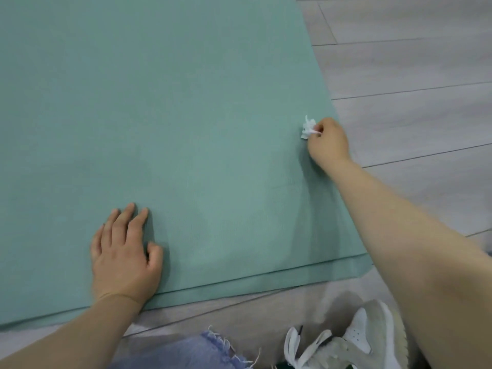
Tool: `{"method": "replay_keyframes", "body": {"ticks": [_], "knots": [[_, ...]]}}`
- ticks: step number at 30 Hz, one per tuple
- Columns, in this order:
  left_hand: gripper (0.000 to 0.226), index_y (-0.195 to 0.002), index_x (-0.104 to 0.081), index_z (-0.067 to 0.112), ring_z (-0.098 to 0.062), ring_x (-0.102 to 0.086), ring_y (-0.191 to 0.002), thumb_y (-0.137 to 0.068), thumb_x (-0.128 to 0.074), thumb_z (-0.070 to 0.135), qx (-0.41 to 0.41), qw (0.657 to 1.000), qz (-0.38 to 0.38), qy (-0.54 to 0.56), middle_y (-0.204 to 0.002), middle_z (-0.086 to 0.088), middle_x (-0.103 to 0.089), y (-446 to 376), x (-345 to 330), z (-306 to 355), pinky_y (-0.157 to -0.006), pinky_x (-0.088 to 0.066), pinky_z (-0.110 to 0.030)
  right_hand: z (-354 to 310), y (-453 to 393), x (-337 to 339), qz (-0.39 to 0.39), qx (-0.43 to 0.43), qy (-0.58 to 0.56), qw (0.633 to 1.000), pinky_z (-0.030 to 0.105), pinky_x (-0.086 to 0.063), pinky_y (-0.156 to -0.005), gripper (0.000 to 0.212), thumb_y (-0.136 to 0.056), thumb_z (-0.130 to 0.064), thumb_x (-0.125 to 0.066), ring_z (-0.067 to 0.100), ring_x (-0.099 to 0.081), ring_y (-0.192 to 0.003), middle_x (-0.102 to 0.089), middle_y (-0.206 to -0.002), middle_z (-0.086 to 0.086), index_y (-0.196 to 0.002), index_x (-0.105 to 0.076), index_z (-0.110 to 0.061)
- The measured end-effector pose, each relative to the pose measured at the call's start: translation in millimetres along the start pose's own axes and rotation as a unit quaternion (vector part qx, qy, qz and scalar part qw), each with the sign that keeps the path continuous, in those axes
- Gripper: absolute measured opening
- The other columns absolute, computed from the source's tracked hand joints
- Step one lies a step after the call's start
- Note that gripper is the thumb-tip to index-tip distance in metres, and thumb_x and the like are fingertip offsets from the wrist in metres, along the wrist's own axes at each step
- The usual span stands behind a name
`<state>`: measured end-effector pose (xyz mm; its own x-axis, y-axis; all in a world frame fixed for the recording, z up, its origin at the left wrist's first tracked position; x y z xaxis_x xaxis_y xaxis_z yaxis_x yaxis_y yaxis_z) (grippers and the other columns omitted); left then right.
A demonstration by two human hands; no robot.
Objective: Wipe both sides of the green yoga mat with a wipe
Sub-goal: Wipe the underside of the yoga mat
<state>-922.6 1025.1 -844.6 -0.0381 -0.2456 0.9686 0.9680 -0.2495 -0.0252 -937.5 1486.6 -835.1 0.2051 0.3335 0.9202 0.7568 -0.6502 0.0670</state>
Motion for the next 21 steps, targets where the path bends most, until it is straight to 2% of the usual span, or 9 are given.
{"method": "replay_keyframes", "body": {"ticks": [4,6,8,11,12,14,17,19,21], "knots": [[0.067,-0.134,-0.056,0.01,-0.036,-0.036,-0.139,-0.075,-0.034,0.034,-0.002,1.0,0.005,0.005,-0.146,-0.015,-0.048,-0.3,1.5,-1.1,-0.114,-0.022,-0.048,1.4,89.2,-4.0,-0.103,0.15,0.078,0.98,0.031,-0.034,-0.064,0.011,-0.083,-0.028,-0.044,0.029,-0.052,-0.077,-0.053,-0.085,0.007,-0.08,-0.048,-0.018],[0.067,-0.133,-0.056,0.009,-0.036,-0.036,-0.139,-0.074,-0.035,0.034,-0.003,1.0,0.008,0.01,-0.145,-0.016,-0.048,0.4,2.1,-1.0,-0.114,-0.023,-0.05,26.6,157.4,3.7,-0.175,0.216,0.088,0.956,0.029,-0.032,-0.062,0.003,-0.078,-0.026,-0.04,0.023,-0.049,-0.07,-0.045,-0.079,-0.005,-0.077,-0.041,-0.029],[0.067,-0.133,-0.056,0.009,-0.036,-0.037,-0.139,-0.075,-0.036,0.034,-0.004,1.0,0.008,0.009,-0.145,-0.016,-0.048,0.2,1.0,-0.8,-0.114,-0.025,-0.051,52.6,209.6,14.9,-0.238,0.267,0.117,0.927,0.029,-0.036,-0.059,0.012,-0.076,-0.027,-0.036,0.016,-0.045,-0.064,-0.037,-0.078,-0.012,-0.076,-0.029,-0.037],[0.067,-0.134,-0.055,0.011,-0.035,-0.036,-0.139,-0.075,-0.035,0.034,-0.002,1.0,0.006,0.009,-0.147,-0.015,-0.047,-0.8,0.3,-2.2,-0.115,-0.024,-0.051,67.1,216.8,10.9,-0.287,0.312,0.146,0.894,0.028,-0.04,-0.06,0.017,-0.077,-0.025,-0.037,0.014,-0.046,-0.066,-0.033,-0.081,-0.014,-0.079,-0.026,-0.038],[0.067,-0.134,-0.055,0.011,-0.035,-0.036,-0.139,-0.075,-0.035,0.034,-0.002,1.0,0.007,0.008,-0.146,-0.015,-0.047,-0.7,0.5,-2.1,-0.114,-0.024,-0.05,59.1,198.1,8.5,-0.271,0.318,0.138,0.898,0.029,-0.04,-0.061,0.017,-0.077,-0.024,-0.037,0.015,-0.047,-0.067,-0.036,-0.081,-0.013,-0.08,-0.028,-0.037],[0.067,-0.134,-0.055,0.01,-0.036,-0.037,-0.138,-0.075,-0.035,0.034,-0.004,1.0,0.011,0.006,-0.146,-0.015,-0.048,-0.2,2.0,-0.7,-0.114,-0.024,-0.051,39.7,133.1,7.7,-0.19,0.287,0.107,0.933,0.033,-0.042,-0.066,0.016,-0.08,-0.015,-0.042,0.026,-0.053,-0.073,-0.046,-0.082,-0.002,-0.083,-0.04,-0.03],[0.067,-0.134,-0.056,0.009,-0.036,-0.037,-0.138,-0.075,-0.034,0.034,-0.004,1.0,0.01,0.003,-0.146,-0.015,-0.048,-0.1,1.8,-0.2,-0.114,-0.024,-0.05,23.9,20.6,15.9,-0.059,0.154,0.071,0.984,0.037,-0.042,-0.078,0.013,-0.081,-0.002,-0.049,0.037,-0.055,-0.092,-0.057,-0.098,0.02,-0.089,-0.058,-0.008],[0.067,-0.134,-0.056,0.01,-0.035,-0.037,-0.139,-0.076,-0.033,0.035,-0.003,1.0,0.007,-0.001,-0.146,-0.014,-0.048,1.2,0.6,-1.7,-0.114,-0.025,-0.05,27.9,-17.4,20.1,-0.012,0.041,0.022,0.999,0.033,-0.04,-0.08,0.015,-0.083,-0.003,-0.05,0.036,-0.054,-0.1,-0.057,-0.108,0.022,-0.095,-0.059,-0.003],[0.067,-0.135,-0.055,0.011,-0.034,-0.037,-0.139,-0.076,-0.034,0.035,-0.005,1.0,0.006,-0.002,-0.147,-0.013,-0.047,0.7,0.3,-1.9,-0.115,-0.025,-0.05,28.9,-17.1,17.1,0.004,-0.001,0.005,1.0,0.031,-0.038,-0.076,0.013,-0.083,-0.006,-0.05,0.034,-0.054,-0.098,-0.058,-0.107,0.02,-0.093,-0.058,-0.004]]}}
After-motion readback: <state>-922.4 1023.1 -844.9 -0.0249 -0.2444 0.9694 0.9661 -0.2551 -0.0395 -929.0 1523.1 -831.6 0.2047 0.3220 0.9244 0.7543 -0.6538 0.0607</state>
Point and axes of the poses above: each hand's wrist, its own y-axis away from the middle knuckle, its own x-axis out of the back of the hand, z = x × y, the point moved 10 cm from there along -y, towards the middle knuckle
